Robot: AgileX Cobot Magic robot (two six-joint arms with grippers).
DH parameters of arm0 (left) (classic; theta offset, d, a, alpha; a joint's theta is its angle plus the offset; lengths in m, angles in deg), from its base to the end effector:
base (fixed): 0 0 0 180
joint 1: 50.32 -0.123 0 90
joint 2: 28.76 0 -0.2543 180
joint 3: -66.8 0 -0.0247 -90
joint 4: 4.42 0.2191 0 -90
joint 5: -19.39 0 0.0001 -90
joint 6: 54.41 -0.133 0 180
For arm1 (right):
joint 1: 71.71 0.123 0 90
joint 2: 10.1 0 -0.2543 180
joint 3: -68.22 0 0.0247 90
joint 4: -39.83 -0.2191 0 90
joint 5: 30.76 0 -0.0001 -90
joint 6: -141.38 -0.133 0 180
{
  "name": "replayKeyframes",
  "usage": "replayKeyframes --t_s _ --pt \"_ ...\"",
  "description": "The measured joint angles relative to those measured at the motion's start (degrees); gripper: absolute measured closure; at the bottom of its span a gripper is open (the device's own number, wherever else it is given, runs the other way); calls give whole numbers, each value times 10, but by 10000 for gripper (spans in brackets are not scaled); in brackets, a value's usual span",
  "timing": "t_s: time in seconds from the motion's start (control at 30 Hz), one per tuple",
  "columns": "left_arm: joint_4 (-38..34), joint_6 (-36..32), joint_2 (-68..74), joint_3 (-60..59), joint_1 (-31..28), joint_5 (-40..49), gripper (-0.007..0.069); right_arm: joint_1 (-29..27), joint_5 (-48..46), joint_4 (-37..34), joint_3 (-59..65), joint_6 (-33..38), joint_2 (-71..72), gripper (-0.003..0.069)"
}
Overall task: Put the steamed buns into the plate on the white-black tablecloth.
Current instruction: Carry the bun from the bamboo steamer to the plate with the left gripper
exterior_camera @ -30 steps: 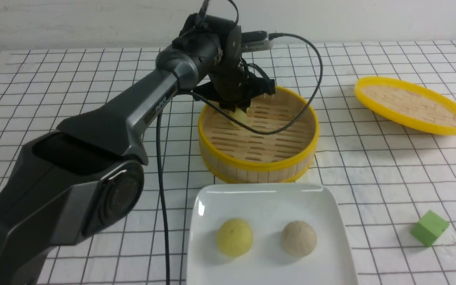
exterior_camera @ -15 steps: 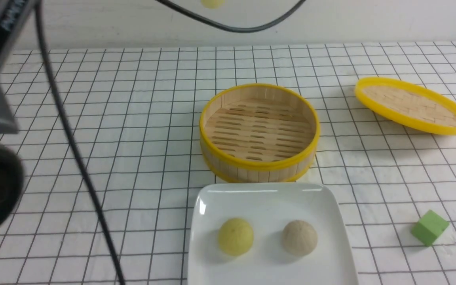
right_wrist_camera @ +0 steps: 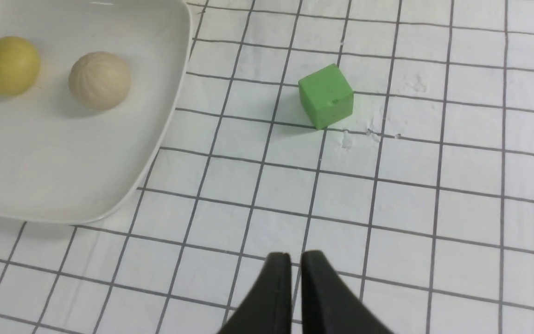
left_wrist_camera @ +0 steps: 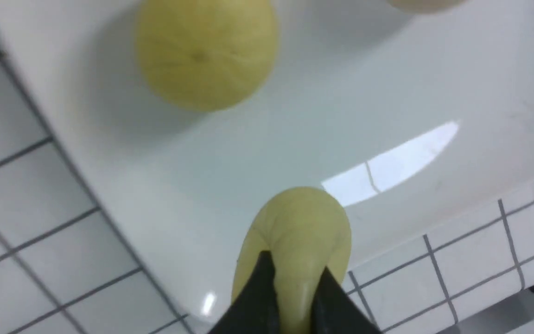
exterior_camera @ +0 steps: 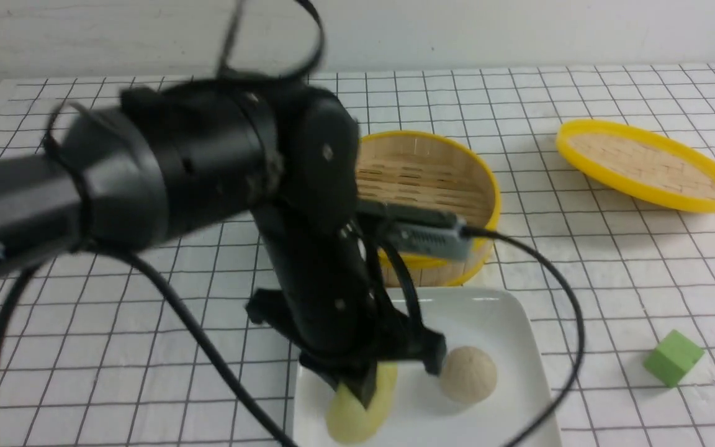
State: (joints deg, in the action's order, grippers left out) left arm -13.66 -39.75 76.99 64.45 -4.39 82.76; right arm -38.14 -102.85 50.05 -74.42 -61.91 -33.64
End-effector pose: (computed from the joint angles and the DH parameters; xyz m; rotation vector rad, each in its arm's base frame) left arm 0.1985 -0.2325 0.1931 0.7365 2.9831 -0.3143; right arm 0.0479 0.0048 0.2637 -0.1859 2.3124 0.2823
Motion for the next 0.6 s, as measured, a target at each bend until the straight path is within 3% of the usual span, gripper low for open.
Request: replayKeyframes --t_s 0.13,0.33,0.47,0.6 --pt "18 7 20 -6 42 -56 592 0 3 3 0 0 0 600" --pt "23 15 49 -7 50 -73 559 0 7 2 0 -6 0 592" --pt "30 15 62 -7 50 -100 472 0 6 -1 0 -19 0 588" --pt "30 15 64 -7 50 -117 313 0 0 -28 0 -23 0 585"
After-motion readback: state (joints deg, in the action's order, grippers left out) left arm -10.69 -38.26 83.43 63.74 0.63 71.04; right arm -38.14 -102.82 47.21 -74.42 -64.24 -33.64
